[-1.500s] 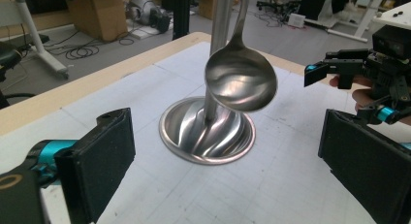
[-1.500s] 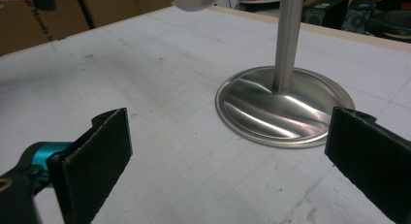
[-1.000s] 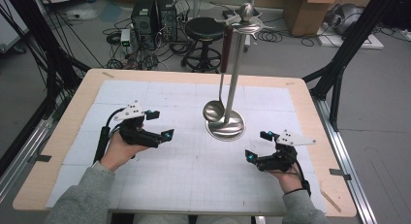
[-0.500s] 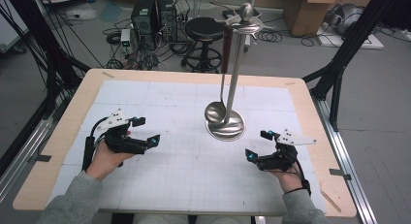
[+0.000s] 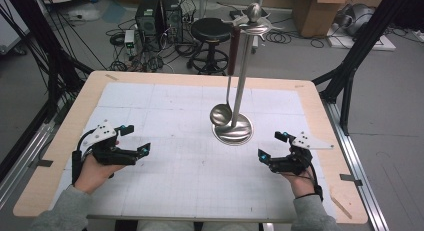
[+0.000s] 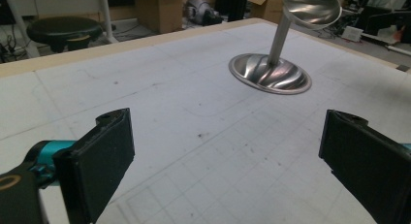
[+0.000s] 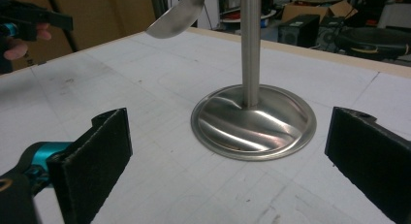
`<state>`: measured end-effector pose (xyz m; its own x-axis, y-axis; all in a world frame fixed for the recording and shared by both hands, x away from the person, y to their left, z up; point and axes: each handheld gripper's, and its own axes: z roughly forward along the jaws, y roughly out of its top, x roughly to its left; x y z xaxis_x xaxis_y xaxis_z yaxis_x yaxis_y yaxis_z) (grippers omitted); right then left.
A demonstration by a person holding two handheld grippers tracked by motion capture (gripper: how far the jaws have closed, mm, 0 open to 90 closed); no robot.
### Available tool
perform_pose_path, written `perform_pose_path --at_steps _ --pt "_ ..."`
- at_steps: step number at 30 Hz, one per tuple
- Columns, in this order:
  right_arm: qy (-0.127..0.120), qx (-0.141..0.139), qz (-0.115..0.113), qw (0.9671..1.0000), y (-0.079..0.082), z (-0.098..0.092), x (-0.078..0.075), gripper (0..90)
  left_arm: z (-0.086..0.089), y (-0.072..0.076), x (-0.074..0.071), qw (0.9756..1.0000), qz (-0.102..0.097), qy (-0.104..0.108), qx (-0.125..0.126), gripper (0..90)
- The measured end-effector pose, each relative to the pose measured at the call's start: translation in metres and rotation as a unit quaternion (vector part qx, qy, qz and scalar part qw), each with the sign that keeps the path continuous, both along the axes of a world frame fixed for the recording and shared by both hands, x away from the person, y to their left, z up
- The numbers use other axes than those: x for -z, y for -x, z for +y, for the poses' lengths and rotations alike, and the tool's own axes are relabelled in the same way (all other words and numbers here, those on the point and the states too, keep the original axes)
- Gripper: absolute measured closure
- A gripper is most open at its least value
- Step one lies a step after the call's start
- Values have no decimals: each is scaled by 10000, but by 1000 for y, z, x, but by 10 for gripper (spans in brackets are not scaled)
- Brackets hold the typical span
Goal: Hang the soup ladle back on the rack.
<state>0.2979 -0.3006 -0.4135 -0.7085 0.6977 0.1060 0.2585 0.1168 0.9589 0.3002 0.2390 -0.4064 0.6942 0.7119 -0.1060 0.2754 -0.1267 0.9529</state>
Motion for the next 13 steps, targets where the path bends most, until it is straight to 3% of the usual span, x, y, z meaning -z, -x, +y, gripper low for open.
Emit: perform_pose_path --at_steps 8,13 --pt "-37 109 -20 9999 -1 -4 0 18 28 3 7 9990 81 60 -431 62" --pt "-33 107 -58 9999 -1 -4 -1 18 33 8 7 9989 68 82 -453 63"
